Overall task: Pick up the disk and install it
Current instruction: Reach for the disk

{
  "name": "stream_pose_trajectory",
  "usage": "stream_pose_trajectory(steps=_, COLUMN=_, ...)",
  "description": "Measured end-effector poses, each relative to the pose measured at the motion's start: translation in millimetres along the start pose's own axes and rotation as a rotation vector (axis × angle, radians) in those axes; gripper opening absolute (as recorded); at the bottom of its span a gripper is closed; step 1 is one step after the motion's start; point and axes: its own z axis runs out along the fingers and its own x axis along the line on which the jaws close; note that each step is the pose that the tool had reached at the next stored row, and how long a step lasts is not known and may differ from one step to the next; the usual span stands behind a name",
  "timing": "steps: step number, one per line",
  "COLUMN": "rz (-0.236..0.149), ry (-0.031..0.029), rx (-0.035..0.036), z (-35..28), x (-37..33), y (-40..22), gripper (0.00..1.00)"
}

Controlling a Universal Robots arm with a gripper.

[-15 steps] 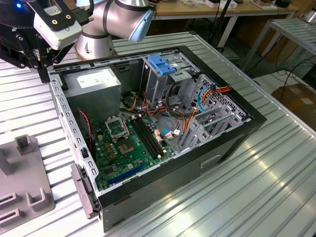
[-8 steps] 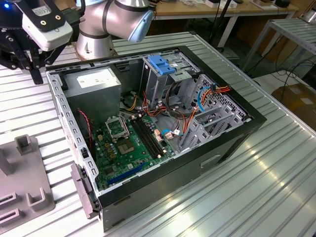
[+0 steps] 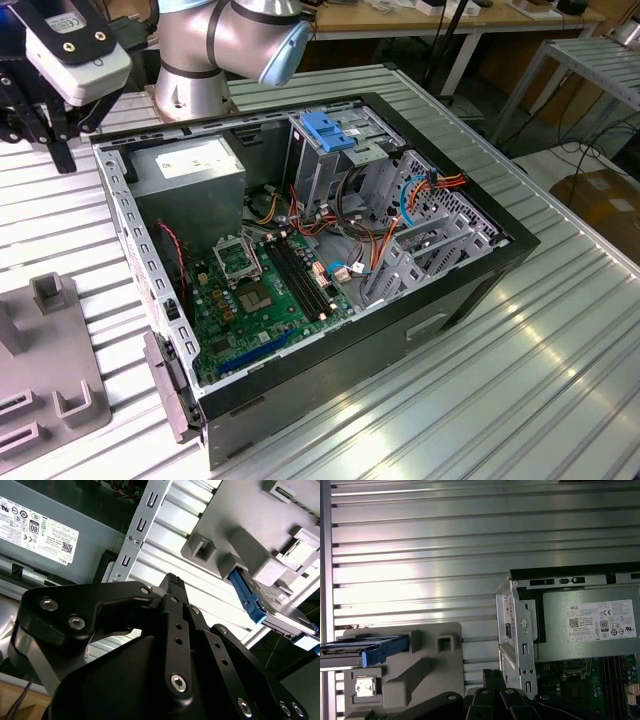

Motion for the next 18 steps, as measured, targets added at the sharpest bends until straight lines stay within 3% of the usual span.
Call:
stream_pose_trajectory(steps=8, rz=0.0, ry=-0.0001, rx=0.0, z=-0.3, x=10.5, y=-0.3, gripper=0.1)
stream_pose_trajectory(steps=18, rz=0.0, ry=-0.0001, rx=0.0, z=-0.1, x=21.7, y=7.5, gripper=0.1)
